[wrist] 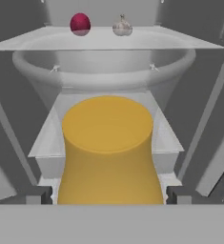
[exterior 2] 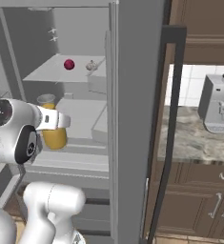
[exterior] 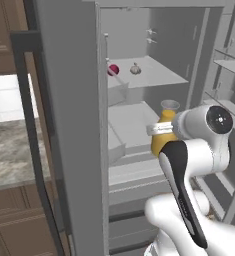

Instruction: Move the garlic and radish from the second highest shelf to the top shelf to make space. Then, place the pitcher from the counter on the cleared second highest shelf.

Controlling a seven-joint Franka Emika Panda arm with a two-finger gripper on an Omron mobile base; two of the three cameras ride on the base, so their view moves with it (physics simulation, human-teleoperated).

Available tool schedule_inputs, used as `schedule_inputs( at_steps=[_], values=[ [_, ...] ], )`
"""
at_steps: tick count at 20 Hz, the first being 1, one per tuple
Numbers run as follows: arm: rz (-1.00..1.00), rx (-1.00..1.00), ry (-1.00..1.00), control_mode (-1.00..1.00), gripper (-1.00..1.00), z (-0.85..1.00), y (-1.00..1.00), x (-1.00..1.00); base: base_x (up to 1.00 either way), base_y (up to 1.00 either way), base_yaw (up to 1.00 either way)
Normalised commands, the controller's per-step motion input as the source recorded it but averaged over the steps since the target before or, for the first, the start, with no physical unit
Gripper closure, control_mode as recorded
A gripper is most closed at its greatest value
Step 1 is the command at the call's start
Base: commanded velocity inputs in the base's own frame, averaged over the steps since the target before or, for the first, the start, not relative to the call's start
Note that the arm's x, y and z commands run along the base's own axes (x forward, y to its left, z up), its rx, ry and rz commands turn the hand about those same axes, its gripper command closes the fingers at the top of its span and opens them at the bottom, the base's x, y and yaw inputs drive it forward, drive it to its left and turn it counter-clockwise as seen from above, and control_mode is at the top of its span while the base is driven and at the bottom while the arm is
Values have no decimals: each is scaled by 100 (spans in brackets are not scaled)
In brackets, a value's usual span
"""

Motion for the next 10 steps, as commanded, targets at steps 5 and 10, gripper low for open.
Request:
schedule_inputs(
  at_steps=[5,10],
  values=[
    [0,0,0,100,100,0,0,0,37,0,0],
    [1,0,-9,-100,100,-46,0,33,0,0,0]
  ],
)
